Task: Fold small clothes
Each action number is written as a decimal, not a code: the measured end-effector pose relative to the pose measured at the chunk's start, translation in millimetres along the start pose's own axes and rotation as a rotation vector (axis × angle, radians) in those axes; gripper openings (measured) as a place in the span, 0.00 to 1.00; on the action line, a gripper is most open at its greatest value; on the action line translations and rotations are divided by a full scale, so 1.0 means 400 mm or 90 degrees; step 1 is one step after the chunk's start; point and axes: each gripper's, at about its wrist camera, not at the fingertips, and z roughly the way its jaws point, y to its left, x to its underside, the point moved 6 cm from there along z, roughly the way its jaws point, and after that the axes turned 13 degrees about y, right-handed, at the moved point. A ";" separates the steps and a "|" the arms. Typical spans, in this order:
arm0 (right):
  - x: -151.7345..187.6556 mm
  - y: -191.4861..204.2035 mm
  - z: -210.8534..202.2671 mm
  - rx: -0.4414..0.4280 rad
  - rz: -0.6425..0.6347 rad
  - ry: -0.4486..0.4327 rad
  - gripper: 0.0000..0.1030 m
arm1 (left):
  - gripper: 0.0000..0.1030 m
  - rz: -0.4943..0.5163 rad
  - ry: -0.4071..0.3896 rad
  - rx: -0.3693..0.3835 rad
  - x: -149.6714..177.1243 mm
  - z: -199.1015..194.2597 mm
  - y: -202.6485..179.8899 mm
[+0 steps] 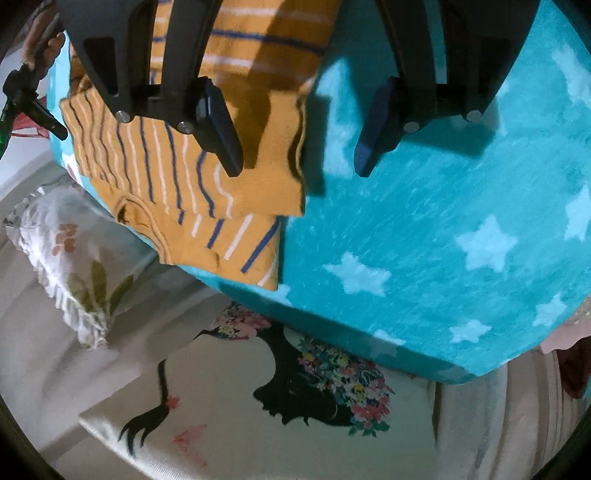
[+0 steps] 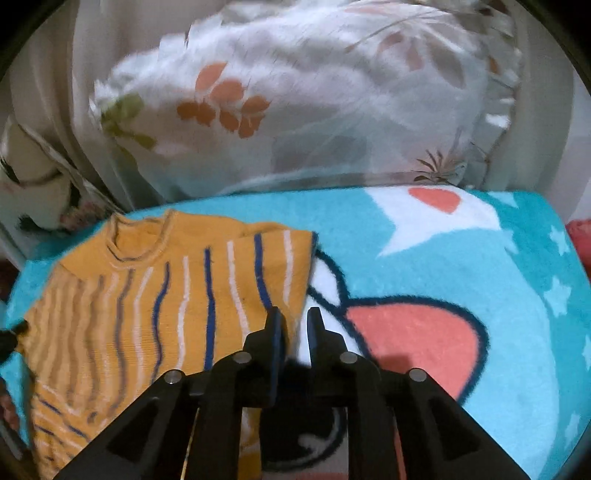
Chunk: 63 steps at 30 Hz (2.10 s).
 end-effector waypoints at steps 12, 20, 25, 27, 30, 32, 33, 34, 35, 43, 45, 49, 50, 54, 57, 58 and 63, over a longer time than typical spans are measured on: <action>0.372 0.012 -0.073 -0.239 0.004 0.089 0.34 | 0.60 0.013 0.050 0.064 0.245 -0.094 0.113; 0.524 0.047 -0.092 -0.379 0.042 0.081 0.34 | 0.60 0.027 0.043 0.161 0.387 -0.132 0.084; 0.596 0.080 -0.117 -0.423 0.027 0.068 0.34 | 0.60 0.055 0.032 0.173 0.463 -0.151 0.048; 0.617 0.093 -0.124 -0.431 0.017 0.067 0.34 | 0.60 0.062 0.029 0.178 0.490 -0.158 0.038; 0.651 0.110 -0.136 -0.432 0.004 0.061 0.34 | 0.60 0.063 0.017 0.186 0.524 -0.170 0.038; 0.671 0.118 -0.144 -0.442 -0.001 0.060 0.34 | 0.60 0.060 0.011 0.194 0.543 -0.178 0.041; 0.680 0.124 -0.148 -0.448 -0.004 0.059 0.34 | 0.60 0.057 0.009 0.202 0.553 -0.182 0.044; 0.694 0.130 -0.154 -0.449 -0.007 0.055 0.34 | 0.60 0.054 0.006 0.207 0.561 -0.185 0.046; 0.697 0.132 -0.156 -0.450 -0.009 0.054 0.34 | 0.60 0.054 0.003 0.210 0.568 -0.187 0.047; 0.748 0.152 -0.145 -0.475 0.011 0.051 0.28 | 0.13 0.042 0.015 0.161 0.584 -0.171 0.040; 0.746 0.146 -0.135 -0.458 0.016 0.057 0.13 | 0.11 0.019 0.017 0.178 0.578 -0.178 0.051; 0.764 0.123 -0.165 -0.469 0.012 0.049 0.10 | 0.04 -0.001 -0.015 0.185 0.583 -0.247 0.099; 0.772 0.110 -0.180 -0.475 0.013 0.045 0.09 | 0.04 -0.003 -0.026 0.185 0.584 -0.269 0.113; 0.789 0.089 -0.214 -0.492 0.017 0.042 0.09 | 0.04 -0.017 -0.043 0.211 0.588 -0.318 0.143; 0.784 0.103 -0.214 -0.487 0.002 0.038 0.10 | 0.04 0.000 -0.027 0.206 0.592 -0.295 0.129; 0.785 0.111 -0.210 -0.487 -0.006 0.042 0.10 | 0.04 0.010 -0.026 0.189 0.595 -0.285 0.123; 0.807 0.134 -0.167 -0.442 -0.038 0.068 0.19 | 0.34 0.040 -0.038 0.126 0.626 -0.258 0.139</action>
